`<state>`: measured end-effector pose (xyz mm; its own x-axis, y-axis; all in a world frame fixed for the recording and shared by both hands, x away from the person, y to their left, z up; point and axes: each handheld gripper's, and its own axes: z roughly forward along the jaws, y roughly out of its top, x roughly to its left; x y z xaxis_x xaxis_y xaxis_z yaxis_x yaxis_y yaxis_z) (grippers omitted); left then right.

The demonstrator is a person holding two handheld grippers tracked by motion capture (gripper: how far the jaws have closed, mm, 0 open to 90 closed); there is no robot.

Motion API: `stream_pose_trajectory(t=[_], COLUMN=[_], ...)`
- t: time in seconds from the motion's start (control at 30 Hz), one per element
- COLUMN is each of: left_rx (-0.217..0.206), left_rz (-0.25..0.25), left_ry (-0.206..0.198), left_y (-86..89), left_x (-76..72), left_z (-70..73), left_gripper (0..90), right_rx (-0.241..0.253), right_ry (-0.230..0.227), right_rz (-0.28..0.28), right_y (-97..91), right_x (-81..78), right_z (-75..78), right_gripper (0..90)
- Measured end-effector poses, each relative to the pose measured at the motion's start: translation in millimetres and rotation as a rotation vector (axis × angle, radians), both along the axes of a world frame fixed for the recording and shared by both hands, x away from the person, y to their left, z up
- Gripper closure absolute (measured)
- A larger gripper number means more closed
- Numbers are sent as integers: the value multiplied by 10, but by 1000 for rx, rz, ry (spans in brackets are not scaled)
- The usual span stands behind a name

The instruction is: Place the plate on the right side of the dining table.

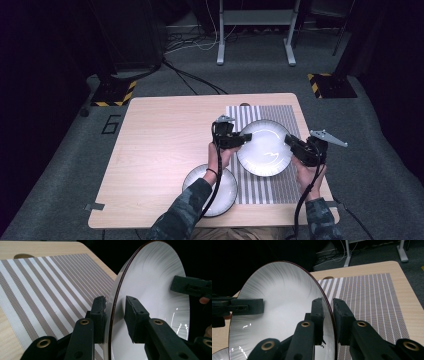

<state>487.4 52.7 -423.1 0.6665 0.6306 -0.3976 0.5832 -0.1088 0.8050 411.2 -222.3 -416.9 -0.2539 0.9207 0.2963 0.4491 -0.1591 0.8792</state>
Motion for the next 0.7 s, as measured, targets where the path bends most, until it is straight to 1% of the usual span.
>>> stream_pose_trajectory(t=[0.1,0.23,0.3,0.43,0.53,0.7], left_rx=[-4,-1,-6,-6,-13,-16], left_rz=[-6,-4,-4,-4,-8,-3], left_ry=[-2,-5,-6,6,16,15], left_y=[-28,-57,-66,-82,-94,-124], left_x=[50,86,105,149,184,234], left_z=[-15,-17,-19,-18,-23,-38], left_gripper=[690,690,690,691,691,694], right_rx=[-2,1,0,-3,-1,-5], right_ry=[6,13,12,15,19,19], right_rz=[-6,-14,-17,-24,-25,-28], right_y=[-21,-43,-50,-62,-77,-101], right_x=[24,56,73,114,148,201], right_z=[5,-1,-5,4,10,5], right_gripper=[790,790,790,788,788,786])
